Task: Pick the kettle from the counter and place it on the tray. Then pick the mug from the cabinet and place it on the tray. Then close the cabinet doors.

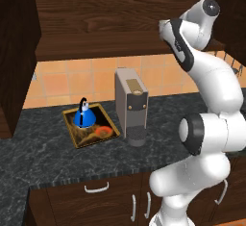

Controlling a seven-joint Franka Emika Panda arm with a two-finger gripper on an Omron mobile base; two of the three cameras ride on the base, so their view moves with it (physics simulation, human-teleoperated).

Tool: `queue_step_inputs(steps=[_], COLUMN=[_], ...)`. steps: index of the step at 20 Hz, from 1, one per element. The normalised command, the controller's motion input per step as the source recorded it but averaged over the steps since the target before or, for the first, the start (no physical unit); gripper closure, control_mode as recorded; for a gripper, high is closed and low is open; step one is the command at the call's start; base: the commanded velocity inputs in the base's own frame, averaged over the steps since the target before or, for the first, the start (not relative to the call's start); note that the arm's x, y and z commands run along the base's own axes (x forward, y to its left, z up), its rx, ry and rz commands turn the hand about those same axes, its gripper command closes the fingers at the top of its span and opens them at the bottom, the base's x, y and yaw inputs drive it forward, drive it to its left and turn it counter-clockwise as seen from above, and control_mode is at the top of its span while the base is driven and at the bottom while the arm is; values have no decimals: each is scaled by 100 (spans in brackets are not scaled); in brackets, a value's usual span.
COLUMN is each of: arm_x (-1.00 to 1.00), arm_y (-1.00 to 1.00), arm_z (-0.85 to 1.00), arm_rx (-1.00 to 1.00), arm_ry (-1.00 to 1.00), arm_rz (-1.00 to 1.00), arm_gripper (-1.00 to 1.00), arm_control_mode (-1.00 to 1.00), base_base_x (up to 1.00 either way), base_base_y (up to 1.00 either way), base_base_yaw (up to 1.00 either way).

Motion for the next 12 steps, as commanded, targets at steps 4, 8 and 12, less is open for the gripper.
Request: queue_step_inputs(steps=[4,8,12], arm_x=[47,48,38], arm_y=[0,0,-2], arm_z=[-15,-15,-1], arm_rx=[0,0,0], arm_ry=[0,0,1], arm_rz=[0,0,0], arm_gripper=[-100,-100,-100], arm_control_mode=[-100,-100,-100], base_base_x=[0,0,0], base_base_y=[0,0,0], base_base_yaw=[0,0,0])
